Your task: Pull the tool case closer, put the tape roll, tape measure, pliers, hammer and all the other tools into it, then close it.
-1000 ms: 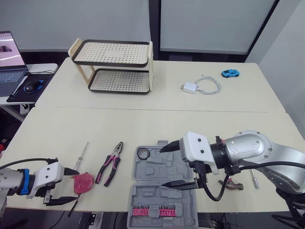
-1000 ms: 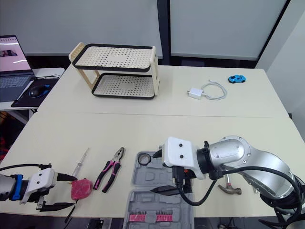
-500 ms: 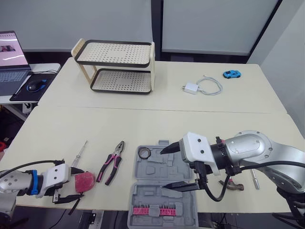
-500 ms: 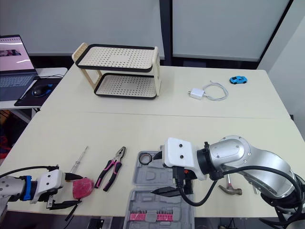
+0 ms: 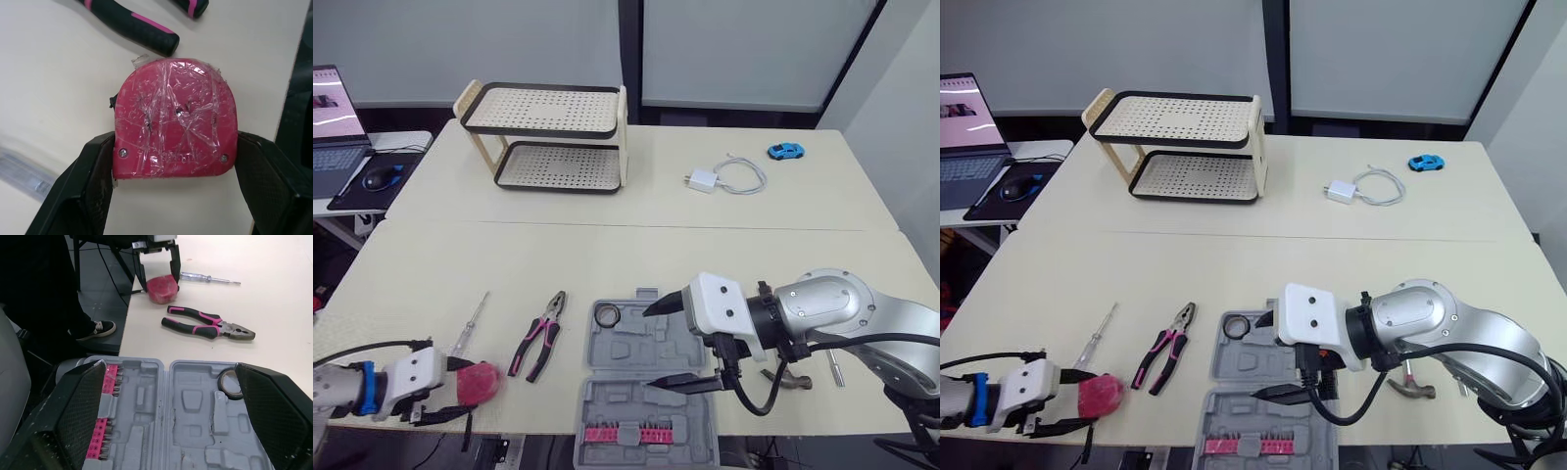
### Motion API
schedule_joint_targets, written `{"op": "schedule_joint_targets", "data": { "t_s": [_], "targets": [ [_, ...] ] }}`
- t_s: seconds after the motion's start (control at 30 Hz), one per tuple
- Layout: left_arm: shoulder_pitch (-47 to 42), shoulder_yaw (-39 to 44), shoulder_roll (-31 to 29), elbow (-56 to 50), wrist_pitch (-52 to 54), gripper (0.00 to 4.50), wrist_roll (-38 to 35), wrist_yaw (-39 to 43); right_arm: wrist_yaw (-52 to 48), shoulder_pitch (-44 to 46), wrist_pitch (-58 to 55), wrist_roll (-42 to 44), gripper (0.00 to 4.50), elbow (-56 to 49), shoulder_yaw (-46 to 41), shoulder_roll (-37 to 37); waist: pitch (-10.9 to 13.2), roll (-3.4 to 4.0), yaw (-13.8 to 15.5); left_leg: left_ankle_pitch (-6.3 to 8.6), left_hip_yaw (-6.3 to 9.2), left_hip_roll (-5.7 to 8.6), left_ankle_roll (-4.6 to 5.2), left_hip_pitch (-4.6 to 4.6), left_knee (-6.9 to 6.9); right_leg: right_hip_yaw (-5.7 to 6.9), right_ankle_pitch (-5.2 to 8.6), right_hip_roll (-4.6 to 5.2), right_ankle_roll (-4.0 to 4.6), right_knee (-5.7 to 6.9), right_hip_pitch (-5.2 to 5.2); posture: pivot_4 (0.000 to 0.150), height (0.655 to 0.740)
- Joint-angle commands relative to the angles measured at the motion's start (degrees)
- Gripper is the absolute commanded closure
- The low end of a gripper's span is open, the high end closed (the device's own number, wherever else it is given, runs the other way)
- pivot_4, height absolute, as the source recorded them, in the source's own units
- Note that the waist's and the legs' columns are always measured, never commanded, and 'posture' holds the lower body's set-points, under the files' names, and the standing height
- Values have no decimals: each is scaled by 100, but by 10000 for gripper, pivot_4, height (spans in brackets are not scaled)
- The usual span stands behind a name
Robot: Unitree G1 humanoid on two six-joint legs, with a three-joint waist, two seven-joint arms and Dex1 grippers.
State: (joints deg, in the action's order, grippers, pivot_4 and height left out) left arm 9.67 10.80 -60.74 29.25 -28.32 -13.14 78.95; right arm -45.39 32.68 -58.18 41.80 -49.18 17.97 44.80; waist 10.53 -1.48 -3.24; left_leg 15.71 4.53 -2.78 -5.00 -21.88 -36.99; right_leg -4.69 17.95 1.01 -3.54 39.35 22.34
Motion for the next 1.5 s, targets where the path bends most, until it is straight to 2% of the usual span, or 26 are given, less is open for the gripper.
{"op": "schedule_joint_targets", "data": {
  "t_s": [0.03, 0.17, 0.3, 0.43, 0.53, 0.7, 0.8, 0.87, 1.03, 1.3, 1.5],
  "targets": [
    [142, 582, -358, -435, 50, 13246, -388, 127, 42, -2, 122, 42, 0, -145, -179, -30, 0, -1, 25, 0, 4, 0, 0, 1, -1, 6, 1, 1, 1, -1, -2, 1500, 7350],
    [-192, 614, -692, -1231, 300, 13246, -631, 444, 132, -170, 214, -60, 0, -76, -298, -2, -1, -2, 93, -1, 10, 1, -2, -4, -2, 15, 1, 2, 1, -4, -5, 1500, 7350],
    [-959, -43, -424, -2314, 1337, 13246, -772, 243, 259, -470, 101, 54, 0, -170, -595, 129, 3, 5, 141, -1, 12, 4, -2, -5, -2, 17, 0, 3, 1, -6, -11, 1500, 7350],
    [-1644, -792, -108, -3162, 2011, 13246, -585, 186, 624, -1050, -278, 461, 0, -352, -1226, 240, 0, 1, 137, -1, 20, 5, -2, -9, -8, 25, 0, 3, 2, -3, -16, 1500, 7350],
    [-2056, -1283, 164, -3617, 2509, 13246, -359, -12, 1228, -1590, -872, 1255, 0, -387, -1850, 107, 0, 0, 115, -2, 26, 4, 0, -9, -8, 29, 4, -1, 9, 9, -14, 1500, 7350],
    [-2392, -1873, 565, -4047, 2954, 13246, -6, -219, 2991, -2297, -1318, 3463, 0, 8, -2447, -98, 0, 1, 53, -9, 32, 3, 11, -1, -8, 29, 5, -4, 11, 22, -18, 1500, 7350],
    [-2590, -2202, 807, -4168, 3081, 13246, 237, -332, 4137, -2622, -1036, 4505, 0, 369, -2156, -97, 0, -1, 31, -14, 34, 4, 19, -2, -8, 29, 4, -4, 11, 22, -19, 1500, 7350],
    [-2729, -2386, 1043, -4311, 3300, 13246, 271, -436, 4952, -2769, -738, 4990, 0, 706, -1730, -374, -1, -2, 32, -19, 38, 7, 27, -3, -8, 31, 3, -4, 10, 21, -22, 1500, 7350],
    [-2818, -2575, 1329, -4630, 3640, 13246, 262, -549, 6046, -2597, -244, 5551, 0, 1308, -994, -921, -1, -2, -5, -24, 39, 7, 34, -7, -6, 27, 2, -5, 9, 17, -18, 1500, 7350],
    [-3082, -2817, 1550, -4622, 3868, 13246, 365, -562, 6633, -2143, 296, 6304, 0, 1900, -632, -1302, 2, 3, 11, -24, 43, 8, 35, -17, -2, 32, 2, -4, 9, 4, -15, 1500, 7350],
    [-3282, -2954, 1724, -4645, 4032, 13246, 426, -632, 6737, -1987, 404, 6250, 0, 2258, -410, -1503, 2, 3, 15, -23, 47, 8, 35, -19, 0, 38, 3, -5, 10, 1, -14, 1500, 7350]
  ]
}}
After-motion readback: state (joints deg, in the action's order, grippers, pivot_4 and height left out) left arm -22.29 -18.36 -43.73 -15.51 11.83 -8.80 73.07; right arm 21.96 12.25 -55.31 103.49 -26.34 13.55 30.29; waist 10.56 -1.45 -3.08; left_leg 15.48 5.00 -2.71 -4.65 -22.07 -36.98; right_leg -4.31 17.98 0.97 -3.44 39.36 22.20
